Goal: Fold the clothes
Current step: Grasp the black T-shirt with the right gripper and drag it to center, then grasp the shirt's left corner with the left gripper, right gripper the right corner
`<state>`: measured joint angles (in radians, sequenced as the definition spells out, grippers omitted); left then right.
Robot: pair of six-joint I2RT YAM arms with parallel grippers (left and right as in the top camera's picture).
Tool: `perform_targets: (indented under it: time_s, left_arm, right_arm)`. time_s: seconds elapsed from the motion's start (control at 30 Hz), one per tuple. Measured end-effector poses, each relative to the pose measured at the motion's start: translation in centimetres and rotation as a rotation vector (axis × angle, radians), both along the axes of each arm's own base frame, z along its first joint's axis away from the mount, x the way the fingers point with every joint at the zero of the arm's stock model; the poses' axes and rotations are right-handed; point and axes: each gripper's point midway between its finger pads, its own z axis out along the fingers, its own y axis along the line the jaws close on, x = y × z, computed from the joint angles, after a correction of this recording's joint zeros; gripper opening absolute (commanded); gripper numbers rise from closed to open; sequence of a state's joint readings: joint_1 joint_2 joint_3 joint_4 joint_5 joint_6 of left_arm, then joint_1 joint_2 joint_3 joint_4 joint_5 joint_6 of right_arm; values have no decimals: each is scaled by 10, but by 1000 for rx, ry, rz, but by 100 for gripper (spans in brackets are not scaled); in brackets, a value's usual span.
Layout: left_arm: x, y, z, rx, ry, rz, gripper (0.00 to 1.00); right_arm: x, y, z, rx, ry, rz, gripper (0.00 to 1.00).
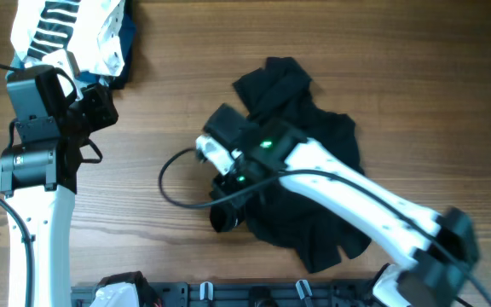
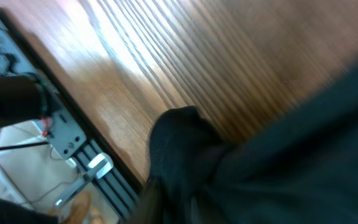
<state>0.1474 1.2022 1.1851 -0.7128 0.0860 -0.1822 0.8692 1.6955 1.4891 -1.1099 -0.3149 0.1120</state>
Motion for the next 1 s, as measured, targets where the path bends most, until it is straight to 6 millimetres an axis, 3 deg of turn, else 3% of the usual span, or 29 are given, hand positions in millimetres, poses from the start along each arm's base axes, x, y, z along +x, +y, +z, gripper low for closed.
perform_targets:
  time_s: [0.03, 0.13, 0.23, 0.27, 0.3, 0.4, 0.47, 0.53, 0.6, 0.7, 0.77, 0.83, 1.0]
  left_arm:
    - [0, 0, 0, 0, 0, 0, 51]
    - [2, 0, 2, 0, -10, -1, 56]
    - [13, -21, 12, -3, -68, -64, 61]
    - [23, -47, 19, -3, -109, -137, 64]
    - [28, -64, 20, -4, -124, -185, 67]
    - [56, -141, 19, 5, -203, -375, 74]
    - [72, -193, 0, 12, -200, -493, 79]
    - [89, -237, -36, 38, -137, -591, 82]
    - [118, -279, -75, 79, -86, -677, 84]
    - [149, -324, -117, 126, -77, -757, 86]
    - [160, -346, -143, 139, -98, -792, 87]
    - [157, -361, -166, 147, -85, -824, 87]
    - [139, -392, -176, 181, -105, -946, 88]
  right_arm:
    - [8, -8, 16, 34, -25, -44, 66]
    - [49, -51, 50, 82, -99, -268, 72]
    - [103, -112, 56, 47, -158, -542, 75]
    - [133, -147, 59, 40, -200, -688, 79]
    - [150, -170, 61, 38, -230, -772, 79]
    - [181, -239, 67, 49, -272, -986, 80]
    - [188, -281, 68, 46, -276, -1097, 80]
    - [190, -313, 69, 39, -280, -1174, 80]
    - [189, -331, 68, 27, -284, -1205, 80]
    - [185, -330, 63, 19, -265, -1195, 81]
    - [182, -330, 58, 8, -257, -1184, 81]
    - [180, -330, 51, -1, -247, -1175, 81]
    - [177, -330, 36, -14, -224, -1171, 81]
